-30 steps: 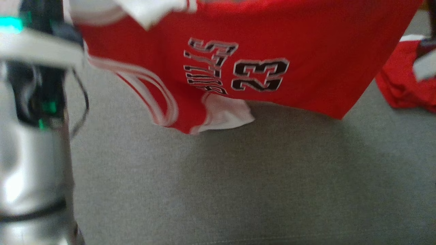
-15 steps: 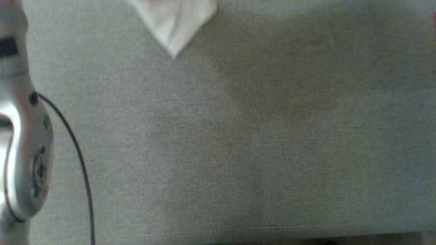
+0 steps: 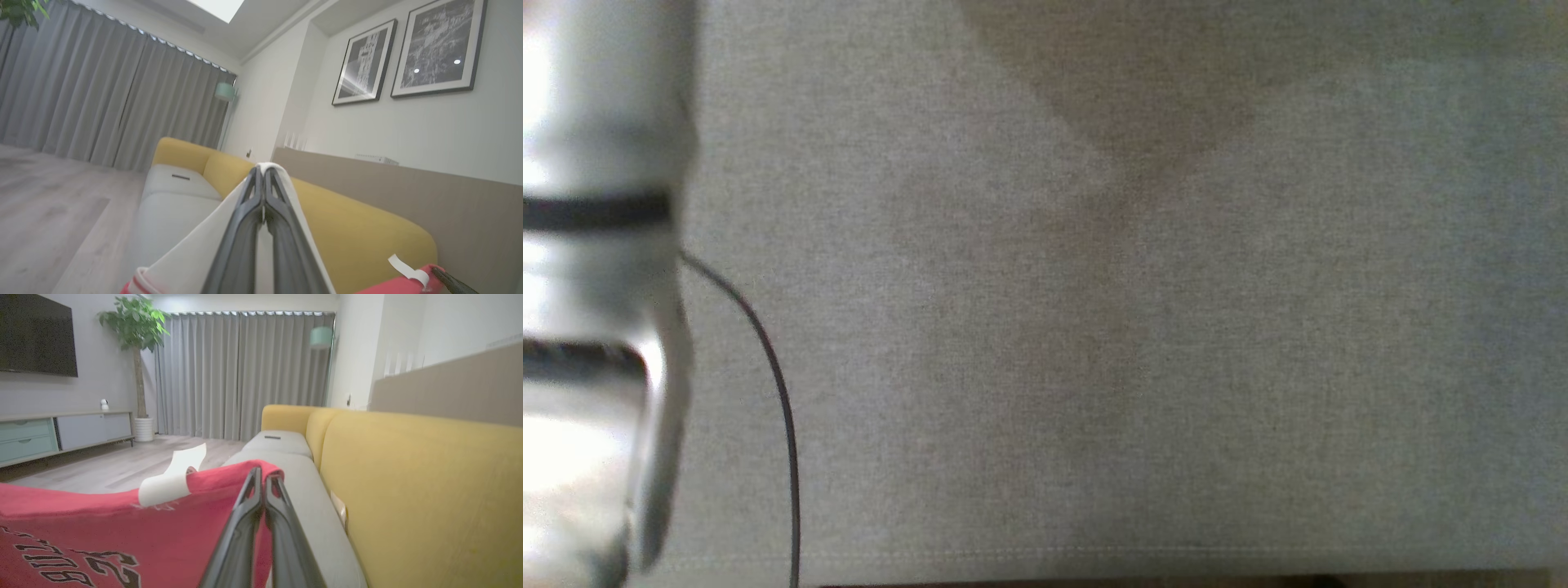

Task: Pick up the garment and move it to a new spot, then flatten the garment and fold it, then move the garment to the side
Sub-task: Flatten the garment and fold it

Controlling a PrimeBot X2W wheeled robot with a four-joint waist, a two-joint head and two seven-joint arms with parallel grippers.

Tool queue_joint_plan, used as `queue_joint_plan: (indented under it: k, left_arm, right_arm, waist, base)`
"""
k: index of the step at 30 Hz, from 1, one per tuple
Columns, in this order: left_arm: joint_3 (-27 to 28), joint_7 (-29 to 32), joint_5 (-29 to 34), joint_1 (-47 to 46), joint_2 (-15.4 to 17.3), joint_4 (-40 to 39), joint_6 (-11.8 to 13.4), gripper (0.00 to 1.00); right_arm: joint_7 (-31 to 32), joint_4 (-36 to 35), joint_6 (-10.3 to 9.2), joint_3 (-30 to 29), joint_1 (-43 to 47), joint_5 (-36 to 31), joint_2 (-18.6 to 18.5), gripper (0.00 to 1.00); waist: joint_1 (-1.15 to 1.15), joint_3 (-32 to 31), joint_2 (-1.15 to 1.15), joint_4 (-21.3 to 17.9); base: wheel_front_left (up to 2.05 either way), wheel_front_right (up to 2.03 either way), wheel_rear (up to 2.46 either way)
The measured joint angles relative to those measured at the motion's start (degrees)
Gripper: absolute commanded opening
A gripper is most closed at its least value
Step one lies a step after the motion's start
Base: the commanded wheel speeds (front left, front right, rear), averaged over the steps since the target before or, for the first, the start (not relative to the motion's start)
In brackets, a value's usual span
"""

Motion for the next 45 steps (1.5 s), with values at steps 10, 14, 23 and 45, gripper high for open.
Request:
queue_joint_plan:
  k: [10,14,23,45]
  left_arm:
    - [-4.0,0.1,-6.0,29.8,4.6,-2.9,0.0,0.0]
    - [-3.5,0.1,-7.0,41.0,5.9,-5.0,0.0,0.0]
    - [-1.8,0.1,-9.3,64.5,7.2,-10.6,2.9,0.0]
    - [-0.5,2.7,-10.8,88.2,7.5,-32.5,14.8,0.0]
  right_arm:
    - [-1.0,1.0,0.0,7.5,19.3,12.3,0.0,0.0]
    - [-0.3,-2.0,0.0,10.0,27.4,18.0,-0.5,0.0]
    - [0.9,-10.0,0.0,13.3,46.6,25.7,-3.7,0.0]
    - [5.9,-26.6,0.0,1.0,71.5,24.0,-5.8,0.0]
  waist:
    - [0.0,-7.0,0.0,0.1]
    - [-0.01,-11.2,0.0,-0.3]
    - [-0.01,-20.4,0.01,-1.6]
    - [-0.01,-21.9,0.0,-2.6]
  base:
    - [0.0,0.0,0.0]
    - [0.0,0.0,0.0]
    - [0.0,0.0,0.0]
    - [0.0,0.0,0.0]
